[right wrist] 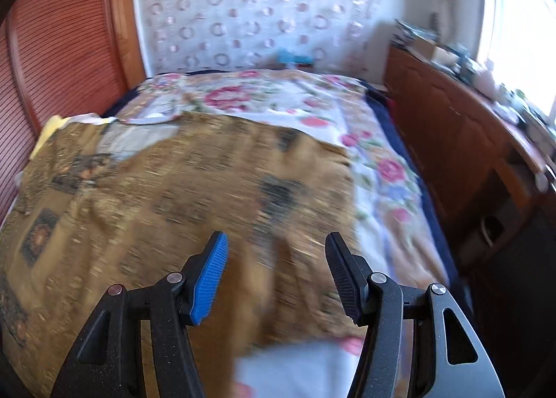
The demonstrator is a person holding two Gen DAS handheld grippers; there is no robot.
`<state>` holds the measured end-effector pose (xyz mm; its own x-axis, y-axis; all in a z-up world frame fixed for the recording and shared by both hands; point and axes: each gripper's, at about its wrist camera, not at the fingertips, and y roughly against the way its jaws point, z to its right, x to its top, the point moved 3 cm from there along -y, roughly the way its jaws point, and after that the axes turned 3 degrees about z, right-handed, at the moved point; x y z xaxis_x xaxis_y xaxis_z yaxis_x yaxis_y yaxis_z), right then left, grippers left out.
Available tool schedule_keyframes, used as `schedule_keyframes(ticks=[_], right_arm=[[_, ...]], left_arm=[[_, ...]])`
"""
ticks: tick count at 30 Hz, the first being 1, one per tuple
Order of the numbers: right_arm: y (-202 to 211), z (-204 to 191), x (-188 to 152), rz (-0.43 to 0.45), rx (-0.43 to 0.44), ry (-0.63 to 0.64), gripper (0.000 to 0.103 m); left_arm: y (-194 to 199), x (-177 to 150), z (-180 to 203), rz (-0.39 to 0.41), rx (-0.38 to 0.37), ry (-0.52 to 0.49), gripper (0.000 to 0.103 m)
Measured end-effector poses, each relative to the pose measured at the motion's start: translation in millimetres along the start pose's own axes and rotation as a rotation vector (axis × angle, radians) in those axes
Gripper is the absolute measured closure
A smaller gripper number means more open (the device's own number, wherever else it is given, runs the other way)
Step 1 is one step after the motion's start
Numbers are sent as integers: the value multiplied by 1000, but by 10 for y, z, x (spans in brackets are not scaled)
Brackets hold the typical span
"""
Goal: Fold small clothes
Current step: 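Grasp the opposite shirt side with the right gripper and fold it inward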
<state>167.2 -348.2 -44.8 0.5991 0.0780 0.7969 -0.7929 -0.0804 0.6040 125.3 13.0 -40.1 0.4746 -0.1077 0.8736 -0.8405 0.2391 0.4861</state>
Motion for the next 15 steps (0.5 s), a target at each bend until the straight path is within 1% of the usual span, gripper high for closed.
schedule_keyframes(ticks=[3,7,11,14,15], right_arm=[[9,189,-137,-22,-27,-26,43],[-10,357,-299,-56,-25,-80,43],[-23,416,-382,-87,36,-146,43],[8,458,-412,-91,47,-150,43],[23,467,-414,-89,52,-151,45]], left_arm=[[-76,-76,69,-31,-5,-8,19],[-223,-197,143,-93,-19,-21,19],[-444,-348,179,-180,-31,-27,19],[-570,-438,169,-234,-35,-18,19],[-605,-460,162,-248,-37,-12,19]])
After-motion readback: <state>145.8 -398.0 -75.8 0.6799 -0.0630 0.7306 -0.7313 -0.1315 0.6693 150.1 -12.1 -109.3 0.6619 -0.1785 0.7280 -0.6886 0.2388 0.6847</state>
